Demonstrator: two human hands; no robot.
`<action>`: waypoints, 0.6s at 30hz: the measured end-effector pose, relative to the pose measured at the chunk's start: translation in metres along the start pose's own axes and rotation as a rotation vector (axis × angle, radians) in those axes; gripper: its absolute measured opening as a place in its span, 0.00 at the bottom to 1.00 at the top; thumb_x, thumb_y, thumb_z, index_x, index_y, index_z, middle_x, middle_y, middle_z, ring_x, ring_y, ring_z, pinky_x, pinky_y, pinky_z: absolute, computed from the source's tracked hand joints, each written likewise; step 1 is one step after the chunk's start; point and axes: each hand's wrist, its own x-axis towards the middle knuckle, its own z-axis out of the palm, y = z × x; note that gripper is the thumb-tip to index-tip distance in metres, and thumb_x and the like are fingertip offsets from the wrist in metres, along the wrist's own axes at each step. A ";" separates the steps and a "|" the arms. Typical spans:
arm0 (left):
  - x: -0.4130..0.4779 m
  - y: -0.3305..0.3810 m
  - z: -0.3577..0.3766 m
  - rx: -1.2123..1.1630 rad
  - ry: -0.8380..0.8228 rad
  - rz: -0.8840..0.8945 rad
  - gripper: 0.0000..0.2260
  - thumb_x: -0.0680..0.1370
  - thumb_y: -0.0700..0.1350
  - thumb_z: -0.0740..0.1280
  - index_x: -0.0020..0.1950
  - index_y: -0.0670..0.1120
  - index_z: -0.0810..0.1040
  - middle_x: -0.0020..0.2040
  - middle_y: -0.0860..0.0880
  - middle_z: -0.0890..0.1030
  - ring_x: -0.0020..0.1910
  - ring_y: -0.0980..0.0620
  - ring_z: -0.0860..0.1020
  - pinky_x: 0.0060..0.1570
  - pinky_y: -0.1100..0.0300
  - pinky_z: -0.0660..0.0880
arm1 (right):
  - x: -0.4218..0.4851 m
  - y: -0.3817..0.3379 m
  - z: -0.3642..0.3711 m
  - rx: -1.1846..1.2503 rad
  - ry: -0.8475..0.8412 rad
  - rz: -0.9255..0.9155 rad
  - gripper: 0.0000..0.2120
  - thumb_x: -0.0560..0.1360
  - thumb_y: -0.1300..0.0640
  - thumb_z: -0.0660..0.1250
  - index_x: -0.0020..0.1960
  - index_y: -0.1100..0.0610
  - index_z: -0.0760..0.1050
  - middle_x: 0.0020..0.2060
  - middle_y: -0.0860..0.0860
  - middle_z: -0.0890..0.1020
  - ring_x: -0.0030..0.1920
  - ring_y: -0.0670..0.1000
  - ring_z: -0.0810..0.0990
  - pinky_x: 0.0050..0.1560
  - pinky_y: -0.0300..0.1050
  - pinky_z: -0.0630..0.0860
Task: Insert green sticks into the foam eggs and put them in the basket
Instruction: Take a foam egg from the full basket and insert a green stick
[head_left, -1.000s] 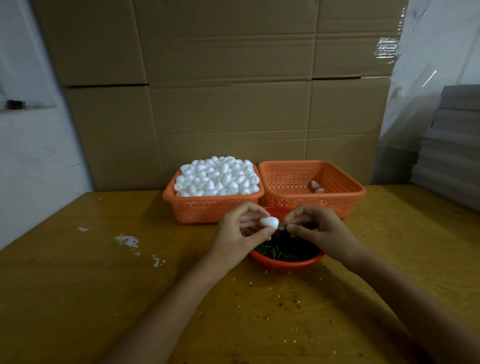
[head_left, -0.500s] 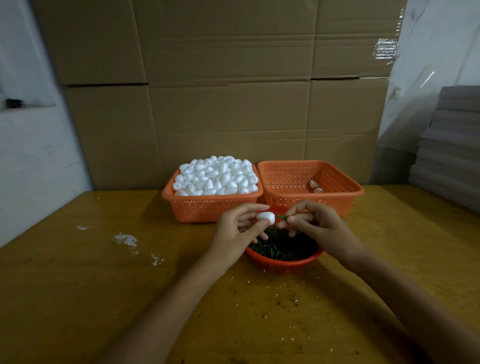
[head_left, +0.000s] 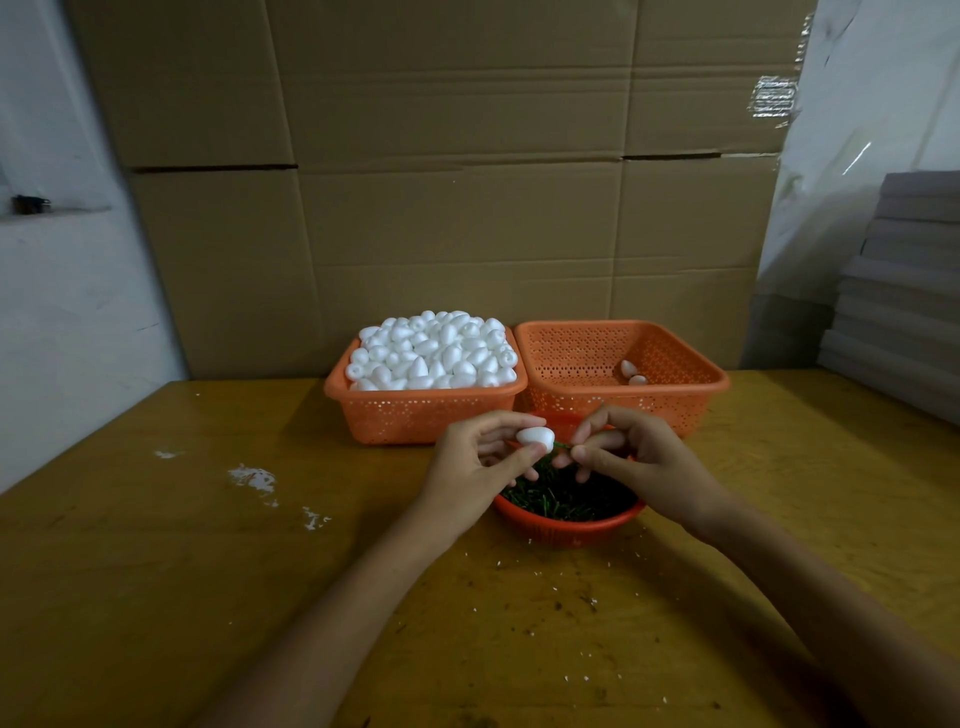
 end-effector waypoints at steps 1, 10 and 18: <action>0.000 0.000 0.000 0.001 -0.002 0.000 0.12 0.79 0.39 0.75 0.62 0.41 0.84 0.50 0.45 0.88 0.41 0.48 0.86 0.38 0.59 0.79 | 0.000 0.000 0.000 0.003 -0.008 0.003 0.10 0.77 0.59 0.70 0.55 0.65 0.77 0.47 0.56 0.89 0.44 0.52 0.87 0.50 0.41 0.82; 0.000 -0.002 0.001 0.033 -0.031 0.031 0.12 0.77 0.37 0.77 0.59 0.47 0.86 0.51 0.48 0.88 0.40 0.49 0.85 0.44 0.57 0.81 | -0.001 0.001 -0.002 -0.032 -0.065 -0.003 0.08 0.80 0.61 0.69 0.56 0.64 0.74 0.49 0.57 0.88 0.47 0.61 0.87 0.57 0.51 0.82; -0.002 -0.003 0.001 0.078 -0.038 0.046 0.12 0.76 0.38 0.77 0.58 0.49 0.87 0.50 0.50 0.88 0.41 0.52 0.86 0.46 0.54 0.81 | -0.001 0.001 -0.003 -0.056 -0.089 -0.008 0.08 0.80 0.62 0.68 0.54 0.65 0.70 0.49 0.58 0.88 0.48 0.61 0.86 0.56 0.53 0.82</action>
